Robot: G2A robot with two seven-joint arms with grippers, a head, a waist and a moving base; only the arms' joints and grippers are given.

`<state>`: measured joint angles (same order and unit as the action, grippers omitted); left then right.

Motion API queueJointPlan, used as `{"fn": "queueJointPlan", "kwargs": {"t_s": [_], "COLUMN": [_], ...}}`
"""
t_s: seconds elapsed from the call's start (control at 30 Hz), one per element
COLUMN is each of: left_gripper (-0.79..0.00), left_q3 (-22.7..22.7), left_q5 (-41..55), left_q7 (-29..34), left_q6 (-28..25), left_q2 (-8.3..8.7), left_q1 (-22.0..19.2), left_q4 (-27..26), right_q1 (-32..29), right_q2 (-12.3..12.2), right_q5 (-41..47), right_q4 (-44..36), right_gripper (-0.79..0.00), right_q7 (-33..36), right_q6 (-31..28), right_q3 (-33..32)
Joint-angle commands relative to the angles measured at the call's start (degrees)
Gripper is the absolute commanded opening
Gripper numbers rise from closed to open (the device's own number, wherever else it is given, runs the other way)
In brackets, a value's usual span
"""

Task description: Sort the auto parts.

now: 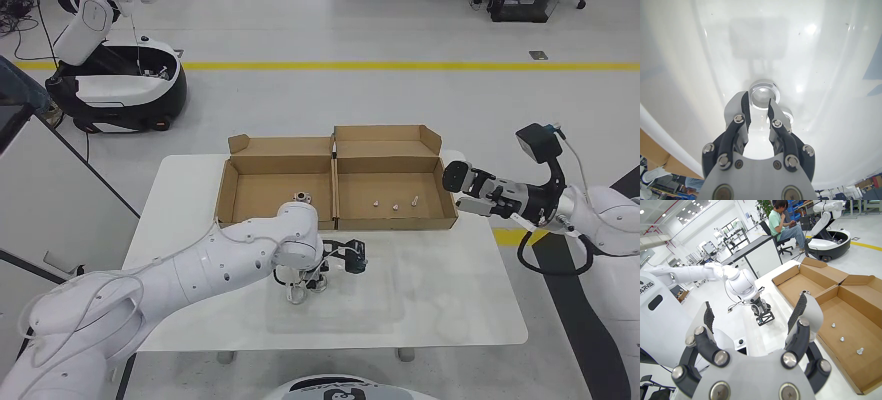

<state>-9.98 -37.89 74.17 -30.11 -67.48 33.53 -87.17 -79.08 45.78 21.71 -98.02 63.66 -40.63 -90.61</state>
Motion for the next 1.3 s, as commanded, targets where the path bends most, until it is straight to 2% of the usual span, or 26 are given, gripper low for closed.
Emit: {"fn": "queueJointPlan", "kwargs": {"t_s": [0.0, 0.63, 1.27], "left_gripper": [-0.505, -0.520, -0.551], "left_q3": [-0.14, 0.24, 0.24], "left_q5": [0.03, -1.70, -2.41], "left_q7": [0.06, -0.05, -0.43], "left_q6": [0.14, -0.06, -0.44], "left_q2": [-0.23, -2.62, -3.39], "left_q1": [-0.04, 0.91, 1.45], "left_q4": [0.35, 4.13, 5.95], "right_q1": [0.00, 0.00, 0.00], "right_q2": [0.00, 0.00, 0.00], "right_q5": [0.00, 0.00, 0.00], "right_q4": [0.00, 0.00, 0.00], "right_gripper": [0.000, 0.000, 0.000], "right_q7": [0.00, 0.00, 0.00], "right_q6": [0.00, 0.00, 0.00], "right_q3": [0.00, 0.00, 0.00]}}
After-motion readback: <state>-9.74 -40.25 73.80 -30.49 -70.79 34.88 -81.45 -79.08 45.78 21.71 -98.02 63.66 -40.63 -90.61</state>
